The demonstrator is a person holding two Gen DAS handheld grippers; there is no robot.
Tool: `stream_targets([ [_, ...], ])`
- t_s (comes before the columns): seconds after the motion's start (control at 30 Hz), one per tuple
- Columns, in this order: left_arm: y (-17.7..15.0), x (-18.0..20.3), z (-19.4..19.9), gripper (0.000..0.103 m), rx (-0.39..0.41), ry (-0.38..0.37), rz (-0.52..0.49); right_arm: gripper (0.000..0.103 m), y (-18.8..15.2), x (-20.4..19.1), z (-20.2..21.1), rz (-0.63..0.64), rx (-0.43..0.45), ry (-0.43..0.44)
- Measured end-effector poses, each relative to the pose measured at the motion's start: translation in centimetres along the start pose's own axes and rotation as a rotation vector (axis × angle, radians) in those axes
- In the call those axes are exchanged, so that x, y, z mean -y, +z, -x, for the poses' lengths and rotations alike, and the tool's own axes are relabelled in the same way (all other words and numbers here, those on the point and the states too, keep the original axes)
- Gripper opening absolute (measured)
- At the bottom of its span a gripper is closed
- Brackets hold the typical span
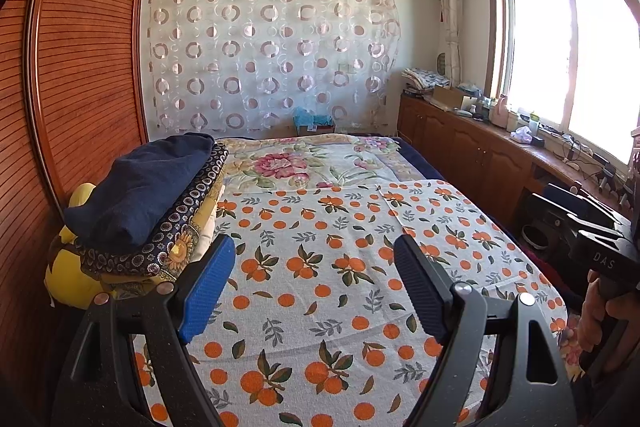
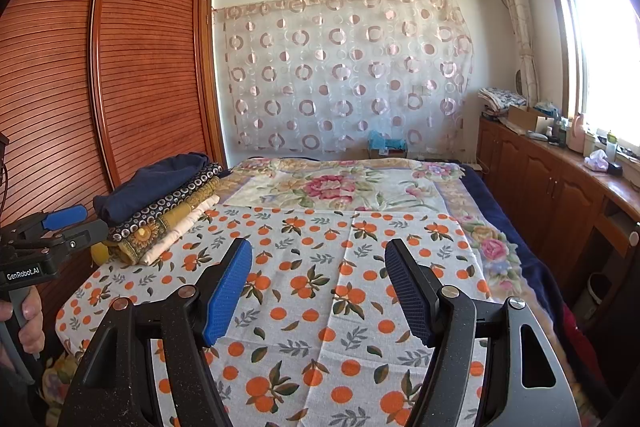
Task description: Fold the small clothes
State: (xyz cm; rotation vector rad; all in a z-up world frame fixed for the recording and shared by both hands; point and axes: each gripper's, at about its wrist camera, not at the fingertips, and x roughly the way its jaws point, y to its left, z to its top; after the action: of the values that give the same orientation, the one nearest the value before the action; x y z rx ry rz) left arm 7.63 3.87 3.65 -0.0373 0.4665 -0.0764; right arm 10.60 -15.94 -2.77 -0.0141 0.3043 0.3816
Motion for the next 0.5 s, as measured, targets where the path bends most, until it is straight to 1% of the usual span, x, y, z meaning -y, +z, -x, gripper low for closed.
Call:
stream_targets([
  [0.5,0.02,0.07,0.07,0.082,0.003,0.002,0.0,0.071,0.21,0.06,0.17,0.003,0.004,-0.005],
])
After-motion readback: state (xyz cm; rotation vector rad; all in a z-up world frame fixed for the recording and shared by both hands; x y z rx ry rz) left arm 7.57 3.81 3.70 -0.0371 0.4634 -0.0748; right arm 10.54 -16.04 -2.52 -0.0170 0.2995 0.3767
